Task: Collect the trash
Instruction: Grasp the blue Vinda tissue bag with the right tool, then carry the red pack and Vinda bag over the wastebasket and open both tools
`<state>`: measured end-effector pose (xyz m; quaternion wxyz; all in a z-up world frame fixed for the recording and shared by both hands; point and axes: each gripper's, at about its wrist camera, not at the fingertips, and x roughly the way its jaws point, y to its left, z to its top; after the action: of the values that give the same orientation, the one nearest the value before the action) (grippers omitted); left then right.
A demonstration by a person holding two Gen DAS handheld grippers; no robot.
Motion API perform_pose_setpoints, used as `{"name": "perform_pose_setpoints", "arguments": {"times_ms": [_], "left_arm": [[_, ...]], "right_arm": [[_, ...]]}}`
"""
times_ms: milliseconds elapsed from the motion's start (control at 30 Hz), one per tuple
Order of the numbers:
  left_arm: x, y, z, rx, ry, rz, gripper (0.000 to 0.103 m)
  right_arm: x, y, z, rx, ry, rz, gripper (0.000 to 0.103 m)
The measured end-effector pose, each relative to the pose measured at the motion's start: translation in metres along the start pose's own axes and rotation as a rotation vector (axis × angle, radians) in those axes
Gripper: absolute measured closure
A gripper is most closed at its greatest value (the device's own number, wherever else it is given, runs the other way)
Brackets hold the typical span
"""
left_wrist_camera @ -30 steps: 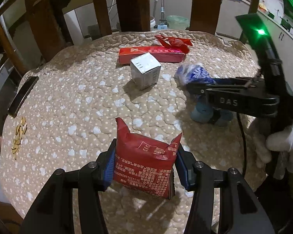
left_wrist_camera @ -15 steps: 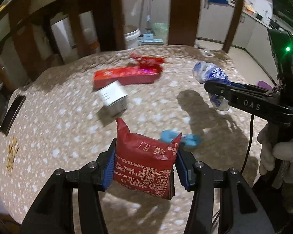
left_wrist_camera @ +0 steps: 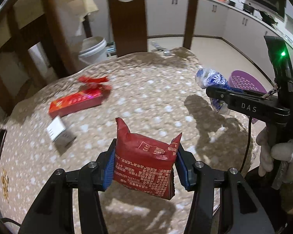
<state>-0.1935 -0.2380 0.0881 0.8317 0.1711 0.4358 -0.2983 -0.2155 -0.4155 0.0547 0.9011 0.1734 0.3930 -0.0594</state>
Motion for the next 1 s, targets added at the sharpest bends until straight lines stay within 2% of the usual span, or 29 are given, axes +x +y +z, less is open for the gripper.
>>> {"name": "perform_pose_setpoints", "arguments": {"times_ms": [600,1000], "left_arm": [[0.019,-0.084,0.058,0.146,-0.028,-0.107,0.051],[0.035,-0.157,0.106,0.224,-0.036,-0.205,0.051]], "right_arm": [[-0.047,-0.107,-0.001,0.244,-0.082,-0.093,0.061],[-0.081,-0.199,-0.006,0.458,-0.166,-0.165,0.060]]}}
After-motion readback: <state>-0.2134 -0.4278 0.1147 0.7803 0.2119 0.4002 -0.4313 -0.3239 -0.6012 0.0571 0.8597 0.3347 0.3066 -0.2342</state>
